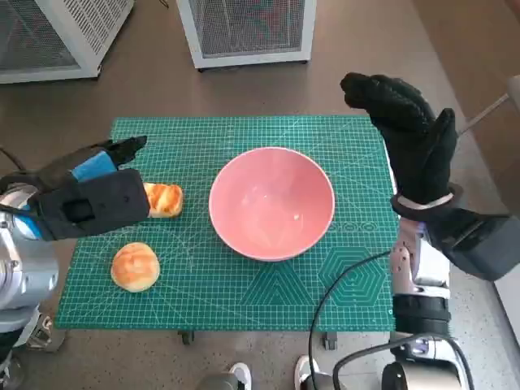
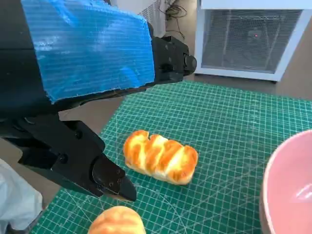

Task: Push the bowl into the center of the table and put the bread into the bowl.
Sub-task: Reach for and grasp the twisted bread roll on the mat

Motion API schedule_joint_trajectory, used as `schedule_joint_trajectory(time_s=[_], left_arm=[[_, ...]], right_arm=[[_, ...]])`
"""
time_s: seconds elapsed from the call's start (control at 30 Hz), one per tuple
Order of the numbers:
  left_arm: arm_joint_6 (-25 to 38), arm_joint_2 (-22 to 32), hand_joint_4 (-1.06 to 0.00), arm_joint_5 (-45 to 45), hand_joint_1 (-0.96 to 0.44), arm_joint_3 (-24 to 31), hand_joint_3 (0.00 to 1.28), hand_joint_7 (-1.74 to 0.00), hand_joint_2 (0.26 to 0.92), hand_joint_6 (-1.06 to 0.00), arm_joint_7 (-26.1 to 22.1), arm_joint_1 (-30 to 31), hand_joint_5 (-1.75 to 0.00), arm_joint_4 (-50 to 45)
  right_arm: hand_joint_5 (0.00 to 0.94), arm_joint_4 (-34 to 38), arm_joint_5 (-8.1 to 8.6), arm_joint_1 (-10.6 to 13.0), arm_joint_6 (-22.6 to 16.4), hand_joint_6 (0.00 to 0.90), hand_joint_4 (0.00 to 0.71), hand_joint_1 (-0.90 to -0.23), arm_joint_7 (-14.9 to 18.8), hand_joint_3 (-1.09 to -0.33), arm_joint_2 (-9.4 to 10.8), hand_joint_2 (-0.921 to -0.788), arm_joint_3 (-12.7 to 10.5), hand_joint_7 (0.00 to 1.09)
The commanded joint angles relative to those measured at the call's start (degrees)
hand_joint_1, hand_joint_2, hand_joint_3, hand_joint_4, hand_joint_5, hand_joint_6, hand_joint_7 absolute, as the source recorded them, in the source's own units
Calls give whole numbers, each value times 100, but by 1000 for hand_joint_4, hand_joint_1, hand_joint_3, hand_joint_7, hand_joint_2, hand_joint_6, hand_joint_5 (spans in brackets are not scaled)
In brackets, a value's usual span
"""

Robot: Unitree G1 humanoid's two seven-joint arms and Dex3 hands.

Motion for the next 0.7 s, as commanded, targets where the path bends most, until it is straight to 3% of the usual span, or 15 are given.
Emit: schedule_joint_trajectory(time_s=[0.03,0.7], left_arm=[[-173,-359,-37,272,-8,-386,16,-11,688,-171,88,-233,-6,790],[-1193,-1426,-78,983,-29,-1108,21,-22,708,-231,604,-1104,-9,3650]], right_arm=[[2,72,43,117,69,72,190,-631,2,-769,-19,-921,12,300],[2,-25,118,208,115,73,192,-625,17,-765,-66,-921,17,302]])
